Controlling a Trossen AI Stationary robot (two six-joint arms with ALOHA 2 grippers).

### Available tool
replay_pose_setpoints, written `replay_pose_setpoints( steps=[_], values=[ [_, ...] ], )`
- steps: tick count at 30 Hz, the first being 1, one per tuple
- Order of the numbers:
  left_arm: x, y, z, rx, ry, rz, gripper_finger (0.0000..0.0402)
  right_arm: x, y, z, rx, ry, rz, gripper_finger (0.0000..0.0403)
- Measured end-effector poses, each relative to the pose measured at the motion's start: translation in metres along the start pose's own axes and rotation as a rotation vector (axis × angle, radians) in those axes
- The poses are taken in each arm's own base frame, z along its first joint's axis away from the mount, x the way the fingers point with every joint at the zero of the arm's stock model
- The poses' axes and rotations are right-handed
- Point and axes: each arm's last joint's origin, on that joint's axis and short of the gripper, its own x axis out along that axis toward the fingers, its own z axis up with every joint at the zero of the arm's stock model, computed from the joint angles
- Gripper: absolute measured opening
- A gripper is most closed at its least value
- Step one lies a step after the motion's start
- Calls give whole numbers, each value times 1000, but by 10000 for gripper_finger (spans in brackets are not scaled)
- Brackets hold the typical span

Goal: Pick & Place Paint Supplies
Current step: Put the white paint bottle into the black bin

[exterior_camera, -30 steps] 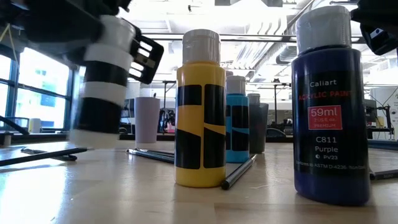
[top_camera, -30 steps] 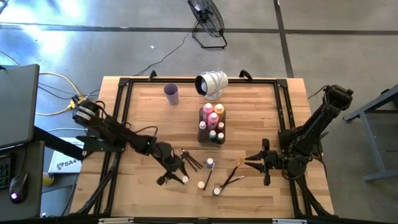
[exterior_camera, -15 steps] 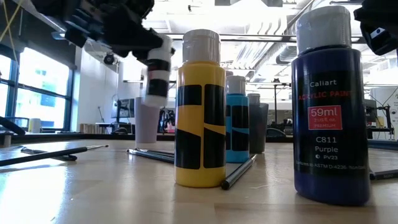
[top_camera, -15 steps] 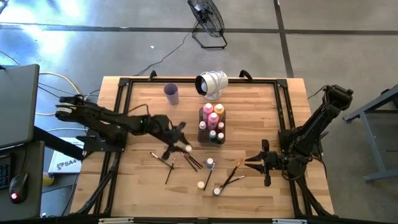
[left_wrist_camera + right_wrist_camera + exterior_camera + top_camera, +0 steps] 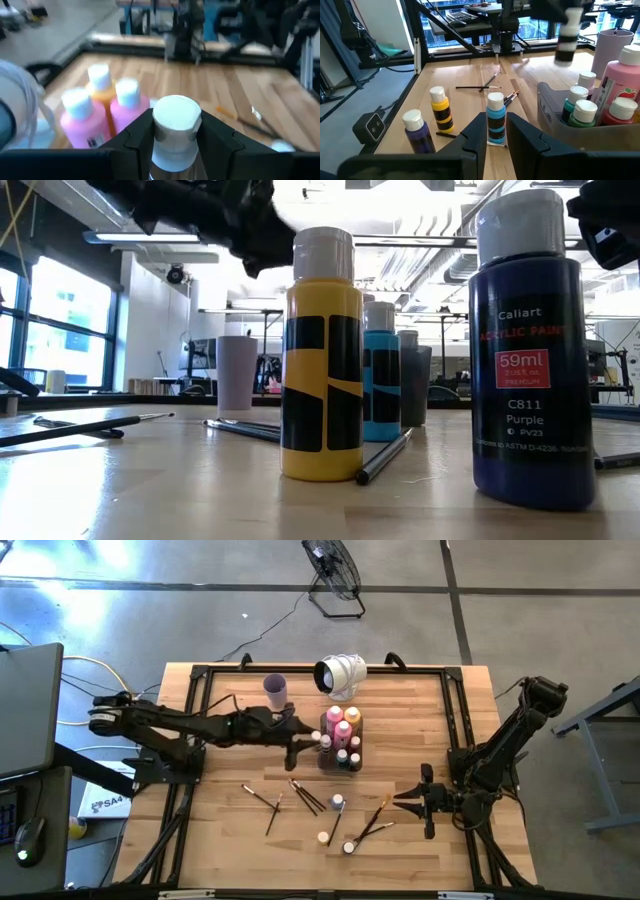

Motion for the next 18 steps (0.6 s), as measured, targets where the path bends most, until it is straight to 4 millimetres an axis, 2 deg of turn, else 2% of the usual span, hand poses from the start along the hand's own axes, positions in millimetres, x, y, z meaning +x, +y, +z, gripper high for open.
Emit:
replay_pose_setpoints(
  steps=[6, 11, 18],
  values=[
    [6, -12, 1, -12, -39, 55, 123, 0, 0, -1, -10, 6, -2, 64],
    [13, -25, -9, 1, -20, 155, 123, 0, -1, -1, -14, 9, -4, 64],
    [31, -30, -23, -47, -44, 157, 123, 0, -1, -1, -14, 10, -4, 64]
  ],
)
